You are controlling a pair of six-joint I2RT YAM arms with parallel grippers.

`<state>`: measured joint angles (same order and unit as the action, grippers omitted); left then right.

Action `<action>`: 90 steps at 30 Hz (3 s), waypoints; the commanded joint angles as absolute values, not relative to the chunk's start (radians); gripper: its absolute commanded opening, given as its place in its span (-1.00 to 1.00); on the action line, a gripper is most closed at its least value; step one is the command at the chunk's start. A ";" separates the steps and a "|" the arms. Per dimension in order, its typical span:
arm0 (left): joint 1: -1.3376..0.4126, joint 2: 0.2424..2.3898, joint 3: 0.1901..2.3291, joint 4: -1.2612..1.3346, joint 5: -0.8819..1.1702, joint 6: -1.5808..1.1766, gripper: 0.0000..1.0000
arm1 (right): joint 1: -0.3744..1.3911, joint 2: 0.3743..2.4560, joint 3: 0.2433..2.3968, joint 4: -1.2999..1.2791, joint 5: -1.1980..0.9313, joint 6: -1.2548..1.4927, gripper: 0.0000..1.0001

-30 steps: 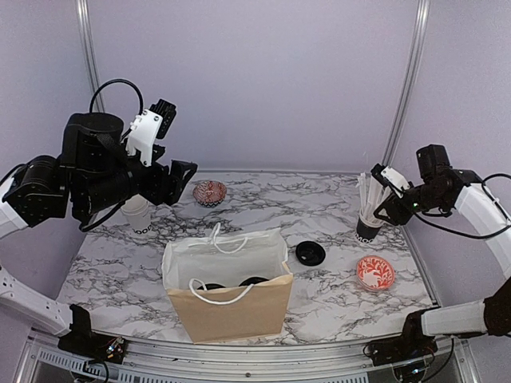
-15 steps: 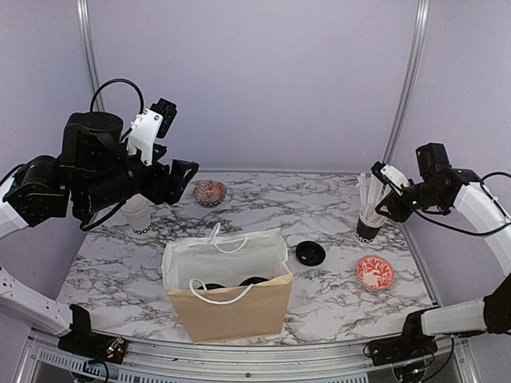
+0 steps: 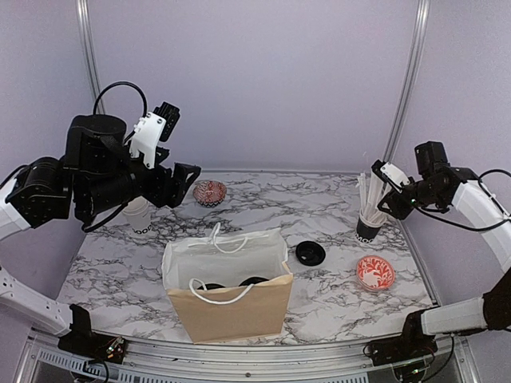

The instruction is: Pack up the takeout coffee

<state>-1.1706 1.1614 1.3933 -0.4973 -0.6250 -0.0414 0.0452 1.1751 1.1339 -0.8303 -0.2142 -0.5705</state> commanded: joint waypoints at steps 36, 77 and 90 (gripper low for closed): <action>-1.155 1.188 1.435 -0.470 -0.640 -0.009 0.62 | 0.037 1.139 1.655 -1.041 -0.584 -0.513 -1.00; -1.040 1.199 1.449 -0.498 -0.798 -0.031 0.64 | 0.675 1.330 1.748 -1.276 -1.196 -0.789 -1.00; -1.032 1.114 1.360 -0.503 -0.811 -0.046 0.65 | 0.958 1.615 1.920 -1.259 -1.070 -0.786 -1.00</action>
